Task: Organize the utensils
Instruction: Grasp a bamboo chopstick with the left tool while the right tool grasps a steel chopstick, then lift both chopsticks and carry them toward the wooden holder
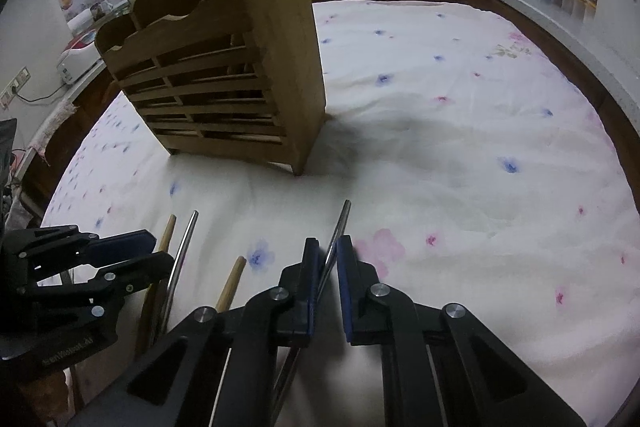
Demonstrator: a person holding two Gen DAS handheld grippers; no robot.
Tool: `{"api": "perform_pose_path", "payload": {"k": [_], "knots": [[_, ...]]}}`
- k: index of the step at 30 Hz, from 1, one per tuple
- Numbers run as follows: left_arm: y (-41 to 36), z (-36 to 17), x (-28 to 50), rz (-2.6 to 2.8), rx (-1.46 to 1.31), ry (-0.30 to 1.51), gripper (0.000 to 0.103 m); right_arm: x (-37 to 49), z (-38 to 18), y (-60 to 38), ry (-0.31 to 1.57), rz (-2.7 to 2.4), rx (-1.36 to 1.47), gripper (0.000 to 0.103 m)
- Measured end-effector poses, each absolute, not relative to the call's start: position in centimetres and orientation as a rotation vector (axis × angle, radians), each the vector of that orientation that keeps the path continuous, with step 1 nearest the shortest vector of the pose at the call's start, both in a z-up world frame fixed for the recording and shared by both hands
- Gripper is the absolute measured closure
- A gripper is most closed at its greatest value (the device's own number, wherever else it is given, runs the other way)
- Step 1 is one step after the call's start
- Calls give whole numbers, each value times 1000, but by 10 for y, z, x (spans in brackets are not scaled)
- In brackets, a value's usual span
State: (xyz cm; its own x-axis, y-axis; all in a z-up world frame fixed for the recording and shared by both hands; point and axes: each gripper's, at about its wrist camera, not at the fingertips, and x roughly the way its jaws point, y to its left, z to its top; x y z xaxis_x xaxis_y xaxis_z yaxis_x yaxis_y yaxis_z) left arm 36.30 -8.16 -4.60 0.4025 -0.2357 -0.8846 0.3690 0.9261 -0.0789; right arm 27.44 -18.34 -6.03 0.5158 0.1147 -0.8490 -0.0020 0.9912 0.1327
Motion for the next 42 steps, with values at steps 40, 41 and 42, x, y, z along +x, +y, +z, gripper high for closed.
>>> {"api": "perform_pose_path", "payload": {"k": [40, 41, 42], "knots": [[11, 95, 210, -447, -14, 763, 100, 161, 93, -186, 669, 171, 255, 98], [15, 98, 206, -447, -21, 754, 100, 158, 97, -184, 656, 173, 252, 98], [19, 102, 199, -447, -33, 738, 100, 155, 101, -183, 647, 174, 251, 98]]}}
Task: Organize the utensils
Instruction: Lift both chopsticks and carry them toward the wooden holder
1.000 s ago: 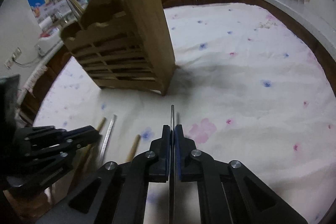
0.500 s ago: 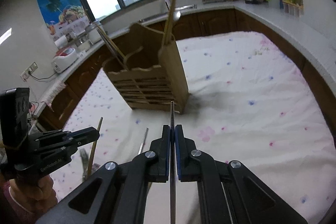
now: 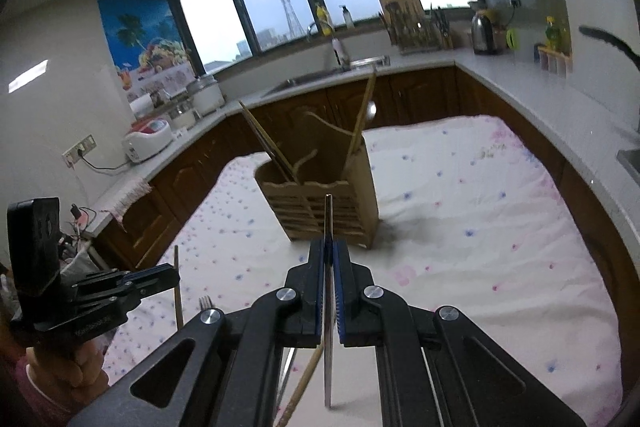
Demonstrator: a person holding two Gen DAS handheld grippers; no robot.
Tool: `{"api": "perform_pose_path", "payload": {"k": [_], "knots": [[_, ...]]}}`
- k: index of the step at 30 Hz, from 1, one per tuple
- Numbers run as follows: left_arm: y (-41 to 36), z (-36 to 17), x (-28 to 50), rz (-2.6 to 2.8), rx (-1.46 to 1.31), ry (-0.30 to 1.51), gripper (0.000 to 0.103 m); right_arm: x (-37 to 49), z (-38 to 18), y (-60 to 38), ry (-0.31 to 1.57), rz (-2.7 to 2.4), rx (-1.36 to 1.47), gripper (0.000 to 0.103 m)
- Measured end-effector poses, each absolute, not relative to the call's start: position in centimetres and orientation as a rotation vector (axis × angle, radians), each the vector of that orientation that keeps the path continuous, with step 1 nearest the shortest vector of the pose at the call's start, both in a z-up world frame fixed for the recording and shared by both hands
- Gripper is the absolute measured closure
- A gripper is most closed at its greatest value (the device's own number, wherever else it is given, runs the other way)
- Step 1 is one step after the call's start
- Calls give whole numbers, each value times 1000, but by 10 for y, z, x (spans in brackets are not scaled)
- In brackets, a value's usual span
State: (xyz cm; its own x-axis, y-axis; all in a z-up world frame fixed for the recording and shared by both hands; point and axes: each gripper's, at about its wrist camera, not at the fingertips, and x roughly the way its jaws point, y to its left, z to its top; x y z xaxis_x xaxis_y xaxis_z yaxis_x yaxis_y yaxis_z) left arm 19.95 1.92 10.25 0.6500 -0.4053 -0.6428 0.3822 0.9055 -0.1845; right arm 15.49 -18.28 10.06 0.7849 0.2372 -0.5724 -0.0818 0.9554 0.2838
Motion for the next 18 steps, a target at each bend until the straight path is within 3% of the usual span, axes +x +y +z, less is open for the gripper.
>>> {"api": "perform_pose_path", "payload": {"k": [18], "knots": [[72, 135, 159, -423, -190, 576, 101, 141, 131, -174, 548, 182, 240, 98]]}}
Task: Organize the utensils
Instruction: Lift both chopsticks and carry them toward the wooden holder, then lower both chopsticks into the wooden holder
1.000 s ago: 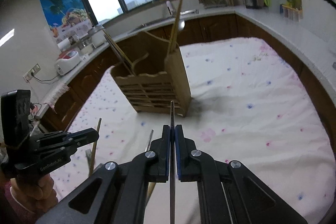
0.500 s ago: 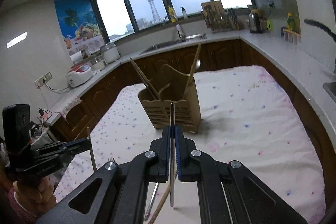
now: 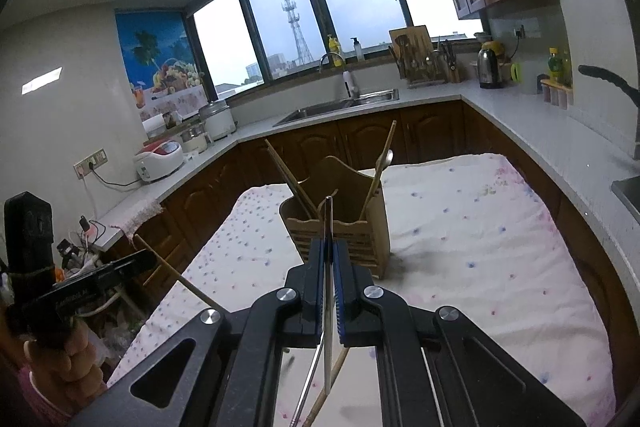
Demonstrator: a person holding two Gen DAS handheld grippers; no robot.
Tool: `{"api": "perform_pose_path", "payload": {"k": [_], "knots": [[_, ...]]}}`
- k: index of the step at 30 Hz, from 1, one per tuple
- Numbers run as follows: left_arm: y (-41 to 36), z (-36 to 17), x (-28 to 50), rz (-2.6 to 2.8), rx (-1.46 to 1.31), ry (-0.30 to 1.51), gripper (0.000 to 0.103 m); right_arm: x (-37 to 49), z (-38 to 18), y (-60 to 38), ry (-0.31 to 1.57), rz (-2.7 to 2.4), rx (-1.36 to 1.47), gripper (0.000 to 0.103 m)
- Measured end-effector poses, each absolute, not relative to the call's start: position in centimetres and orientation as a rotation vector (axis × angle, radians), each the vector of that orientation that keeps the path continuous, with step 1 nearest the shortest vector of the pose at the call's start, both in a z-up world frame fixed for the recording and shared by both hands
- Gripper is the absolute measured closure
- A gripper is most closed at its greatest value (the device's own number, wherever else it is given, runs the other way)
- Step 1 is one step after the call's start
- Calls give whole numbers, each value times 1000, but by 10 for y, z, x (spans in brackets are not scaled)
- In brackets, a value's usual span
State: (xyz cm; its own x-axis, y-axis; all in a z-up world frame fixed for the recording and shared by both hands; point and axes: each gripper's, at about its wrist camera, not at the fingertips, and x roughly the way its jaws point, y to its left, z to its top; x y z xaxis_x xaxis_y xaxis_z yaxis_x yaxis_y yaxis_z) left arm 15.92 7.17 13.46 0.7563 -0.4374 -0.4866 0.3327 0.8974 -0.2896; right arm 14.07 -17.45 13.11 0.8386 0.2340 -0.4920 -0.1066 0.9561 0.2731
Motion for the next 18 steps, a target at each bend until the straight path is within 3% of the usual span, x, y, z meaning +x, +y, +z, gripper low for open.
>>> {"api": "perform_pose_path", "payload": {"k": [18], "knots": [[70, 142, 175, -421, -199, 545, 101, 151, 136, -173, 534, 188, 243, 98]]}}
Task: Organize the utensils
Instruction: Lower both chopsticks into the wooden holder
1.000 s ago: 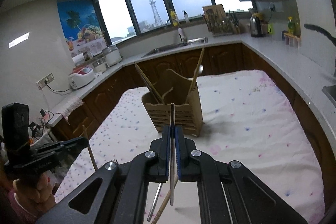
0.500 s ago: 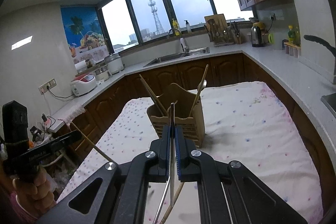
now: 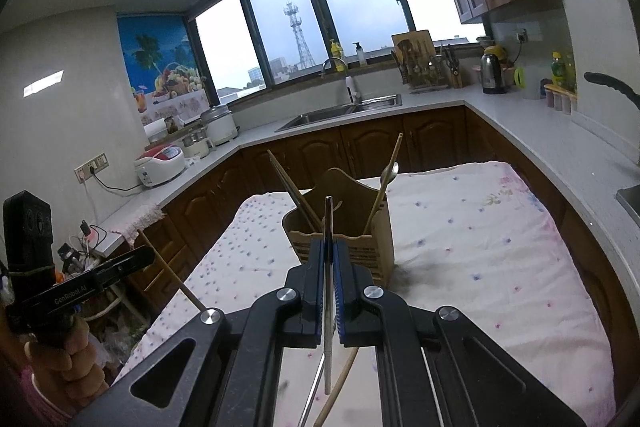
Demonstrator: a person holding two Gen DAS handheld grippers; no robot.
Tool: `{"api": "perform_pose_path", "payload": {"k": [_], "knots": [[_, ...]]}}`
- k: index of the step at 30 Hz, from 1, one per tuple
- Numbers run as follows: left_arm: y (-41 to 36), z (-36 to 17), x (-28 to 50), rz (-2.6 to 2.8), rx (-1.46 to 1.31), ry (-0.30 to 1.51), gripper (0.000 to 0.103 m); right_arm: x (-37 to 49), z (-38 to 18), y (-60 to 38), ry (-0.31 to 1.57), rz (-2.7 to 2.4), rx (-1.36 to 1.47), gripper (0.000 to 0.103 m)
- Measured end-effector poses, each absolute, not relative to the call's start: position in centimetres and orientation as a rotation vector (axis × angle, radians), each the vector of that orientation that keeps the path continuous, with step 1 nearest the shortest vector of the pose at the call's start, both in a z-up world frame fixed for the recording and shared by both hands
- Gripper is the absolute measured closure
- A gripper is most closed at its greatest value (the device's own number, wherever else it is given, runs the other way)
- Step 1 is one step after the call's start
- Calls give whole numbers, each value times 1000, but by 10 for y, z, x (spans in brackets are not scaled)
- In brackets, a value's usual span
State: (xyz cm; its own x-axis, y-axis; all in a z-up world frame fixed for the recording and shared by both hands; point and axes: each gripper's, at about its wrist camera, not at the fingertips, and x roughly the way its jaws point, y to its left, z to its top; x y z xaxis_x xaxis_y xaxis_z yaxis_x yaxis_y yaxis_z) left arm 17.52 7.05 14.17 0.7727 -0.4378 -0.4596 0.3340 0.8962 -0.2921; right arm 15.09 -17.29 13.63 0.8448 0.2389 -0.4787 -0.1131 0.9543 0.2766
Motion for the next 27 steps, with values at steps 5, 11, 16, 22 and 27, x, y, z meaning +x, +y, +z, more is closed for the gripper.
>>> {"api": "perform_pose_path", "payload": {"k": [5, 11, 16, 22, 27], "knots": [[69, 142, 179, -418, -200, 542, 101, 156, 138, -171, 530, 189, 243, 98], [68, 147, 185, -415, -197, 529, 101, 158, 139, -171, 528, 189, 245, 98], [67, 153, 191, -420, -196, 512, 101, 171, 148, -170, 519, 191, 240, 98], [62, 164, 202, -428, -183, 484, 101, 183, 156, -175, 500, 193, 235, 98], [59, 173, 214, -430, -184, 463, 101, 194, 162, -181, 487, 193, 241, 98]]}}
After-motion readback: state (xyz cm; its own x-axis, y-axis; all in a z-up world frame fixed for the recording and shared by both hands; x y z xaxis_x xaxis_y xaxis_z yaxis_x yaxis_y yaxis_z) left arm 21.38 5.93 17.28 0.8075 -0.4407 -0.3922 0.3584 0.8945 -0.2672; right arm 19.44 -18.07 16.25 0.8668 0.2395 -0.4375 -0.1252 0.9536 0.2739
